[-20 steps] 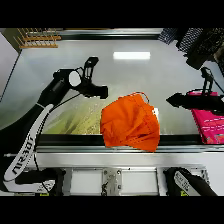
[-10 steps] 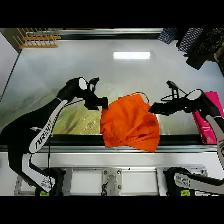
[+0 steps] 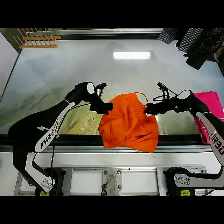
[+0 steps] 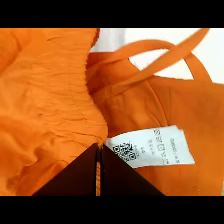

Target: Fold the clothes and pants, and hang the long-sleeved shirts on hangers.

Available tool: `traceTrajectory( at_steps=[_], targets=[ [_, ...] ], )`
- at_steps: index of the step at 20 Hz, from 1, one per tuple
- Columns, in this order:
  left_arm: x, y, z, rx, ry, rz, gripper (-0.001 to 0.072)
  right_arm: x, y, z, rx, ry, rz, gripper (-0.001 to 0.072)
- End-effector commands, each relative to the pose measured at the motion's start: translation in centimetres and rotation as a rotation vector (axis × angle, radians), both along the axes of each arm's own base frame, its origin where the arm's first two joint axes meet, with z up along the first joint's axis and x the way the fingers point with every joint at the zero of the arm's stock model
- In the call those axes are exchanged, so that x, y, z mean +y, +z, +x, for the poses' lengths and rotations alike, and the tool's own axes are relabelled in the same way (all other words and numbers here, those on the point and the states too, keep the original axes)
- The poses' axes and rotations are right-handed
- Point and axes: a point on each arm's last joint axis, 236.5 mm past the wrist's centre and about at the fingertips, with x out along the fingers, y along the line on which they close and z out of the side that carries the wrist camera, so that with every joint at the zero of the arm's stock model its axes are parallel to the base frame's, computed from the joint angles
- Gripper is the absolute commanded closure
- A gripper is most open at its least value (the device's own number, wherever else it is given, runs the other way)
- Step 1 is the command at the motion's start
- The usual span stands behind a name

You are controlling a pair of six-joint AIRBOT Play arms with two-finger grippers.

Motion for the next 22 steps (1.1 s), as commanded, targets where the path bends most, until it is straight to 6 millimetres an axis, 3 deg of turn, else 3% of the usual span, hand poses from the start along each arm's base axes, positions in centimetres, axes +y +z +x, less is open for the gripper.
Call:
traceTrajectory(
  at_steps=[1, 3, 5, 6, 8, 10, 14, 17, 19, 22],
  targets=[
    [1.5, 4.4, 3.0, -0.117, 0.034, -0.032, 0.0701, 0.4, 3.9, 1.6, -0.092, 0.017, 0.021, 0.0696],
    [3.2, 12.6, 6.7, -0.31, 0.073, -0.083, 0.0701, 0.7, 10.4, 3.1, -0.244, 0.048, 0.021, 0.0697],
    [4.5, 23.3, 8.2, -0.522, 0.092, -0.155, 0.0701, 0.9, 18.7, 3.7, -0.427, 0.046, 0.018, 0.0697],
    [5.0, 28.5, 7.7, -0.62, 0.092, -0.187, 0.0701, 0.9, 23.0, 3.3, -0.521, 0.034, 0.017, 0.0697],
    [5.3, 36.9, 5.5, -0.786, 0.075, -0.244, 0.0701, 1.1, 30.2, 1.3, -0.679, 0.012, 0.02, 0.0697],
    [4.6, 42.7, 2.2, -0.901, 0.031, -0.296, 0.0701, 1.2, 34.8, -1.7, -0.773, -0.019, 0.036, 0.0698],
    [3.1, 49.9, -3.5, -1.076, -0.07, -0.39, 0.0701, 1.6, 40.0, -6.7, -0.877, -0.061, 0.075, 0.0698],
    [2.3, 53.5, -5.5, -1.165, -0.086, -0.46, 0.0701, 1.8, 41.7, -8.8, -0.901, -0.096, 0.108, 0.0698],
    [2.1, 54.7, -5.3, -1.235, -0.099, -0.456, 0.0701, 1.8, 42.3, -9.5, -0.897, -0.118, 0.129, 0.0698],
    [2.7, 53.7, -1.1, -1.29, -0.043, -0.355, 0.0701, 1.3, 41.4, -8.8, -0.831, -0.176, 0.144, 0.0697]
  ],
)
